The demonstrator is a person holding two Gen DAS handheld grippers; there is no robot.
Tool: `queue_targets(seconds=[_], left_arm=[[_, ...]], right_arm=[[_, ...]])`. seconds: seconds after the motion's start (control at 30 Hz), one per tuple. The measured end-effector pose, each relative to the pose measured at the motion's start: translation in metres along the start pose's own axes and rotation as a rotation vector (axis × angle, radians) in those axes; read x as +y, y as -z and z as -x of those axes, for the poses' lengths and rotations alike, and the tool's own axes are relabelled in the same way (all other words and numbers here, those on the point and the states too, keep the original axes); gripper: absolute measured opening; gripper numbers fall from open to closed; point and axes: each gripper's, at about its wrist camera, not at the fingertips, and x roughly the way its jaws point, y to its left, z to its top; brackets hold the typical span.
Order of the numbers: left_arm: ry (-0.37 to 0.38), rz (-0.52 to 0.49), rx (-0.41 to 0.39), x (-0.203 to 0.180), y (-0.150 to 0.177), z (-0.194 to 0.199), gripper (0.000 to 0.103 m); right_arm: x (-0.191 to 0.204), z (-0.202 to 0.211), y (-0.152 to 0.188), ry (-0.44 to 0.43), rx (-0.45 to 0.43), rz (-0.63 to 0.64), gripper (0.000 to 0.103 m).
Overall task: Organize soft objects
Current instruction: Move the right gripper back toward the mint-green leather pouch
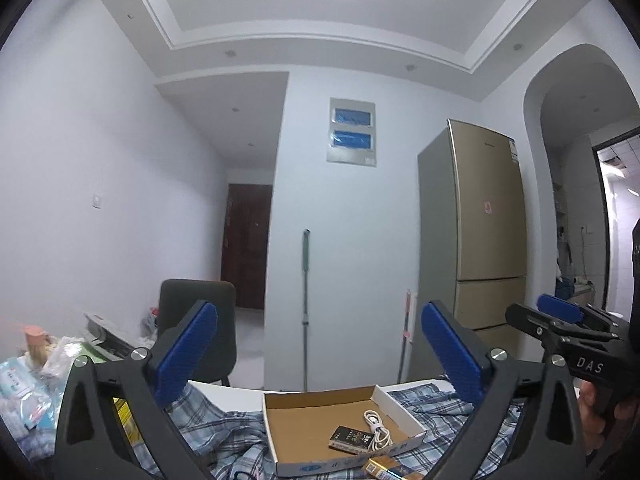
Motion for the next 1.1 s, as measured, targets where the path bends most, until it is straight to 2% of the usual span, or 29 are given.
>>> queue_targets(seconds=[0.07, 0.2, 0.33, 0.5, 0.77, 0.87, 1.1], left_arm=[[-0.012, 0.005, -0.014, -0.002, 0.005, 0.012, 0.103], [0.022, 0.033, 0.015, -0.005, 0.019, 0.025, 0.103], [0.034, 0.002, 0.053, -0.009, 0.040, 0.025, 0.103], [0.039, -0.013, 0.129, -0.007, 0.070, 0.009, 0.103], [0.010, 0.017, 0.200, 0.003, 0.091, -0.011, 0.103], [0.008, 0.020, 0.222, 0.004, 0.093, -0.016, 0.103], [0.004, 0.066, 0.265, 0.014, 0.084, -0.019, 0.103]], right_arm=[[-0.005, 0.007, 0.006, -0.003, -0.009, -0.020, 0.102], [-0.004, 0.014, 0.020, 0.004, -0.010, -0.018, 0.102], [-0.001, 0.011, 0.034, 0.014, 0.026, 0.005, 0.102], [-0.001, -0.003, 0.050, 0.021, 0.109, 0.002, 0.102], [-0.003, -0.021, 0.069, 0.063, 0.252, -0.012, 0.102], [-0.002, -0.027, 0.073, 0.094, 0.316, -0.008, 0.102], [0.006, -0.038, 0.075, 0.092, 0.401, 0.004, 0.102]])
